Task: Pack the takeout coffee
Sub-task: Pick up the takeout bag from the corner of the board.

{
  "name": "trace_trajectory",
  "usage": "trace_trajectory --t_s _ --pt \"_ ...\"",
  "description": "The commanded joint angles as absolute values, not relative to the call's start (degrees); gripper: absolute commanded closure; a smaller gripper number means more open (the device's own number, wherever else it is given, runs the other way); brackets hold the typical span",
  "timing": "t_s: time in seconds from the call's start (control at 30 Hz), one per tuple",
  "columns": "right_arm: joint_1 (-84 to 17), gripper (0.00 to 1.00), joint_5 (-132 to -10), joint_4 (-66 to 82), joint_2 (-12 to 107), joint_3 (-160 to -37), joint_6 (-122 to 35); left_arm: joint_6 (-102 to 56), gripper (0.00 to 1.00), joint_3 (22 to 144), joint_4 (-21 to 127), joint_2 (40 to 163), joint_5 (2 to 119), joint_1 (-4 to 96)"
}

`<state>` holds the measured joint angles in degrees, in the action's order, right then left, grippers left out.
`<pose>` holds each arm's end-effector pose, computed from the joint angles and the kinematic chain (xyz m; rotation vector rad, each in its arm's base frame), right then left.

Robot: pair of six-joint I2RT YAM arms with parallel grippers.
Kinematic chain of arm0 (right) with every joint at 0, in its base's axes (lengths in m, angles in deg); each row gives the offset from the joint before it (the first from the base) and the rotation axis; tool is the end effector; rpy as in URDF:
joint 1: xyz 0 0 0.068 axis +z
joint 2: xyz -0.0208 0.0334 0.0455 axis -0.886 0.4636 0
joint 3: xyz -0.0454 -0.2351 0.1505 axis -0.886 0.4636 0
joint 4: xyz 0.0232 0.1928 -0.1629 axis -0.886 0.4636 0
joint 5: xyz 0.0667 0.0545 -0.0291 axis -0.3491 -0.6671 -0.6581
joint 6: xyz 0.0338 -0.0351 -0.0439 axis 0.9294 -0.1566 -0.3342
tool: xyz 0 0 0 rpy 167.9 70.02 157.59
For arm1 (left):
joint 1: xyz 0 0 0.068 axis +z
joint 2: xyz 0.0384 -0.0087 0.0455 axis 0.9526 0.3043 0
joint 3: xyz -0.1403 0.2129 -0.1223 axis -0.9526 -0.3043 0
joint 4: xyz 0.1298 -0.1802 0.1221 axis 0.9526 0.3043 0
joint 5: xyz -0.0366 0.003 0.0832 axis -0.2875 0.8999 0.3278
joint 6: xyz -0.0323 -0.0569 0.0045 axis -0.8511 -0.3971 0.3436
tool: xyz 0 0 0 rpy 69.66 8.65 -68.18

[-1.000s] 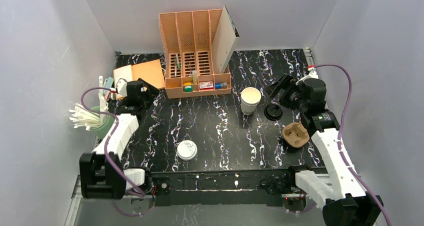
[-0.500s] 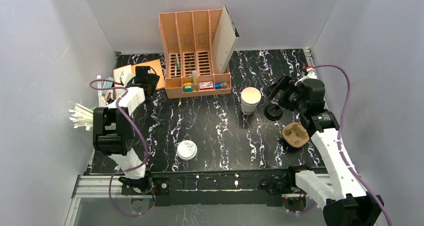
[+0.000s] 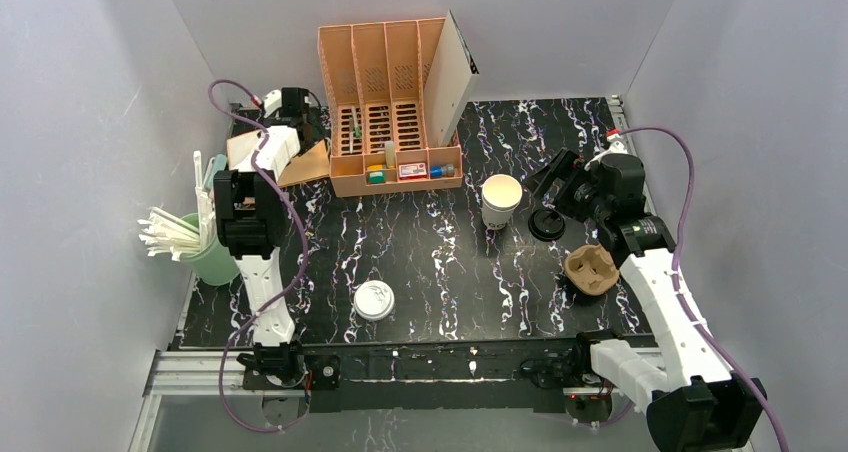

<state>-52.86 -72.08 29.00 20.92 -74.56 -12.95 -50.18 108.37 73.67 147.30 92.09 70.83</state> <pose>0.2082 0.0427 0.3343 0.3939 2.0133 0.6636 0.4924 0.0080 0.2306 -0.9089 2.0357 0.0883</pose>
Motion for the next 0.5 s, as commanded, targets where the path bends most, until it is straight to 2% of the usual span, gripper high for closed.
trace_trajectory --t_s 0.0,0.23,0.33,0.47 --pt "-52.54 0.02 -73.73 29.11 21.12 -77.44 -13.25 -32.51 0.10 112.90 77.70 150.75 85.96 70.88" --pt "-52.54 0.02 -74.63 28.85 21.36 -78.40 -13.06 -28.09 0.13 118.00 77.85 156.12 74.26 71.49" --pt "-52.56 0.02 -74.59 28.98 21.11 -79.15 -13.07 -28.27 0.14 120.33 79.79 158.07 76.26 71.49" --pt "-52.54 0.03 -74.09 29.31 20.63 -80.08 -13.07 -27.17 0.14 130.05 88.42 164.82 78.55 71.41"
